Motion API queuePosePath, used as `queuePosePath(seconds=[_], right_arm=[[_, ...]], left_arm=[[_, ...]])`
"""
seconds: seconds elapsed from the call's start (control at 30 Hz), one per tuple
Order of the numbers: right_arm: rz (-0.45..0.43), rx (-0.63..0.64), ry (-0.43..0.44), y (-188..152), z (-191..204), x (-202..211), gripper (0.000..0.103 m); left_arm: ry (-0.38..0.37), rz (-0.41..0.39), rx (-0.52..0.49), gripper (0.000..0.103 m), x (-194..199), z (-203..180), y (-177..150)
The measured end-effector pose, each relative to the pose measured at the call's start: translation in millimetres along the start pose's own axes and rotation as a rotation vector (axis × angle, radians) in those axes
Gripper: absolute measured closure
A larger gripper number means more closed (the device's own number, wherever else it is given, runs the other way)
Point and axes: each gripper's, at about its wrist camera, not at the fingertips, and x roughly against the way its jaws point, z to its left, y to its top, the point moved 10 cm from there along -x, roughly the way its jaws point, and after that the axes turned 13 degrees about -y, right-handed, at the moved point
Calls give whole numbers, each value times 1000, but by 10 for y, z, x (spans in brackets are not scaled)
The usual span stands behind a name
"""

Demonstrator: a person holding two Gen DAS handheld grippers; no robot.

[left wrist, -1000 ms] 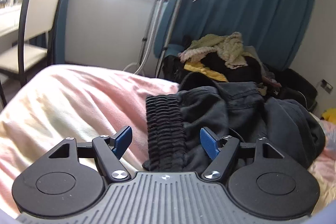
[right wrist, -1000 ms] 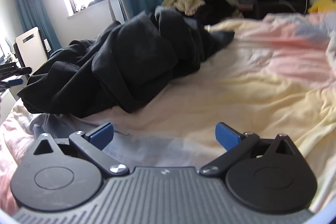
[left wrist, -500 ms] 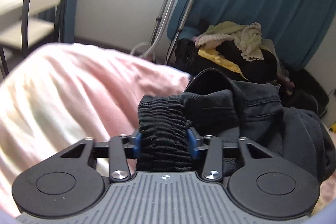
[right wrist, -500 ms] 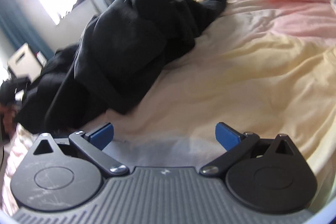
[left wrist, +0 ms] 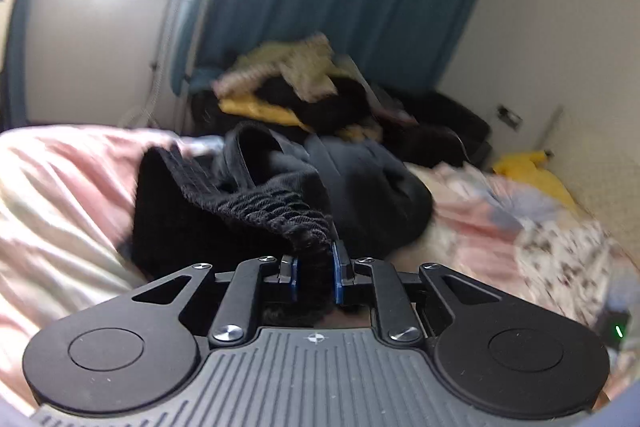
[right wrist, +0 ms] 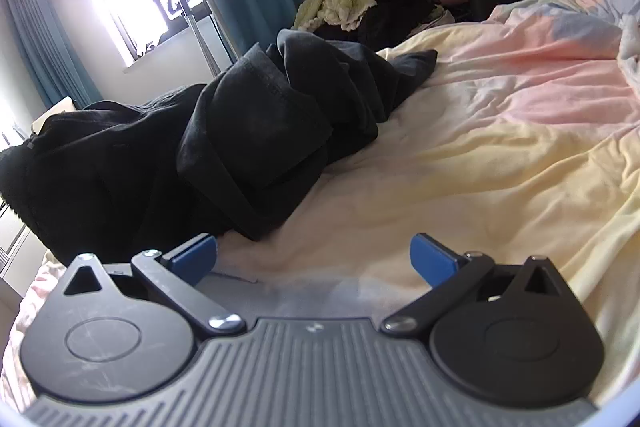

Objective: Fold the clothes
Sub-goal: 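Lift the black trousers by the waistband with the left tool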

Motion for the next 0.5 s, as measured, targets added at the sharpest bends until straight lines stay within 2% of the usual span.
queuePosePath(seconds=[0.1, 0.2, 0.37, 0.5], right_arm=[[-20, 1, 0, 40, -25, 54, 0], [-31, 9, -8, 45, -48, 98, 0], [-27, 28, -5, -20, -62, 175, 0], [-29, 15, 3, 1, -58, 202, 0]], left_arm=[[-5, 117, 78, 94, -185, -127, -459], [13, 151, 92, 94, -383, -113, -722], [-26, 103, 174, 92, -480, -33, -779], [-83, 44, 310, 90, -341, 127, -690]])
